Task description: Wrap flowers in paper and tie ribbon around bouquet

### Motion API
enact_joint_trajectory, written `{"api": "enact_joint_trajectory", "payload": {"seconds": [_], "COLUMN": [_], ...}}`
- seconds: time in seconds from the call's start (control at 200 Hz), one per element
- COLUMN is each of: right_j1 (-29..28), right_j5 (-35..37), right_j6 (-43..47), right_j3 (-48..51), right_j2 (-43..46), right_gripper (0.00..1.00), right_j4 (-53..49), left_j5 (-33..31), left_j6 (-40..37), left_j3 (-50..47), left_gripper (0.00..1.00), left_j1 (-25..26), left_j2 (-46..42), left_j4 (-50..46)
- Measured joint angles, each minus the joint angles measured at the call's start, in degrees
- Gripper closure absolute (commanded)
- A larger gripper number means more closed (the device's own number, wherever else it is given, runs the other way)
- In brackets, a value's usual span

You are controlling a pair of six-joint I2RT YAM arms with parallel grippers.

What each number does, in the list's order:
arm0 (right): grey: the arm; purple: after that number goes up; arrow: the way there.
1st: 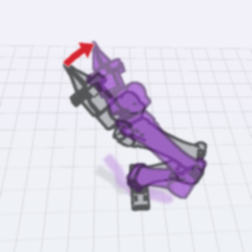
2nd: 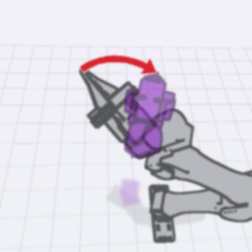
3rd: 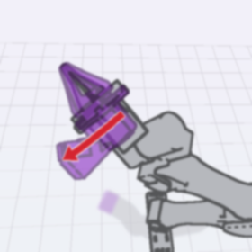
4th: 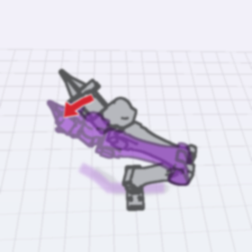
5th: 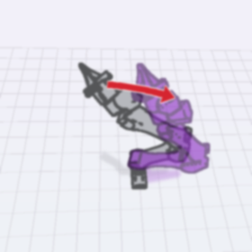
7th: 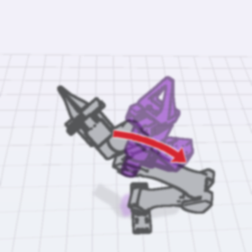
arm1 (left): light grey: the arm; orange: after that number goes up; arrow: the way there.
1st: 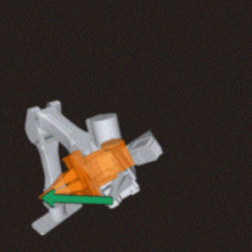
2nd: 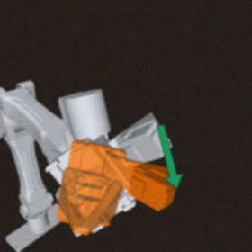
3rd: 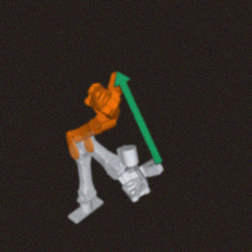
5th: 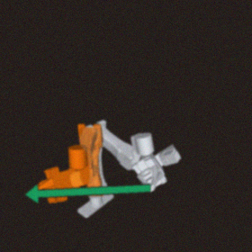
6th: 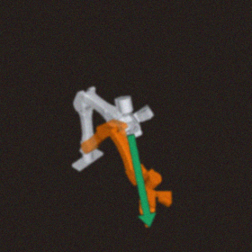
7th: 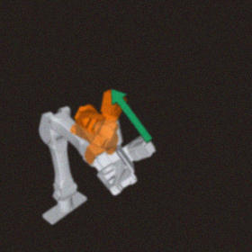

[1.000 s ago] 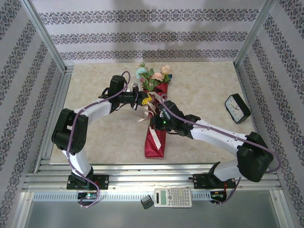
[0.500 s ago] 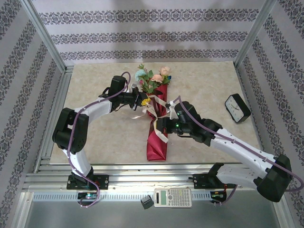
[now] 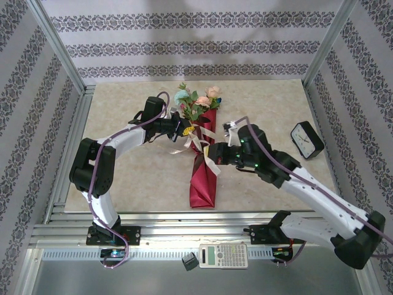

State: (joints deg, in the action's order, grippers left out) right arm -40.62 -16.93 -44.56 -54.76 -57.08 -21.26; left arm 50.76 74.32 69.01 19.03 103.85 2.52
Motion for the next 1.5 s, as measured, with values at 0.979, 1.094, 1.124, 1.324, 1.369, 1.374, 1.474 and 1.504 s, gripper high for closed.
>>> {"api": "enact_joint_trajectory", "payload": {"seconds": [0.979, 1.094, 1.124, 1.324, 1.369, 1.374, 1.474, 1.504], "right_j1": [15.0, 14.9, 14.8, 12.8, 12.2, 12.2, 11.3, 11.1], "right_j5": [8.7, 8.5, 8.5, 8.3, 8.3, 8.3, 8.2, 8.2], "right_j6": [-14.3, -18.8, -20.4, -34.0, -36.7, -37.0, -42.4, -43.8], "right_j3": [6.5, -1.7, -3.3, -7.8, -8.3, -8.4, -9.0, -9.1], "right_j2": [-12.2, -21.4, -23.6, -34.7, -36.6, -37.0, -40.3, -41.0], "right_gripper": [0.58, 0.55, 0.54, 0.52, 0.52, 0.52, 0.52, 0.52], "right_j4": [-8.5, -4.6, -3.1, 8.1, 10.0, 10.3, 13.6, 14.4], "left_j5": [-1.7, -2.2, -2.4, -3.1, -3.3, -3.3, -3.3, -3.3], "left_j6": [-0.6, -0.6, -0.6, -0.3, -0.2, -0.2, 0.0, 0.0], "left_j3": [0.0, -0.8, -0.9, -1.2, -1.3, -1.3, -1.4, -1.4], "left_gripper": [1.00, 1.00, 1.00, 1.00, 1.00, 1.00, 1.00, 1.00], "left_j1": [4.3, 4.3, 4.3, 4.3, 4.3, 4.3, 4.3, 4.3], "left_j2": [0.3, -0.5, -0.7, -1.4, -1.4, -1.4, -1.4, -1.4], "left_j4": [-2.1, -2.2, -2.2, -2.1, -2.1, -2.1, -2.1, -2.1]}}
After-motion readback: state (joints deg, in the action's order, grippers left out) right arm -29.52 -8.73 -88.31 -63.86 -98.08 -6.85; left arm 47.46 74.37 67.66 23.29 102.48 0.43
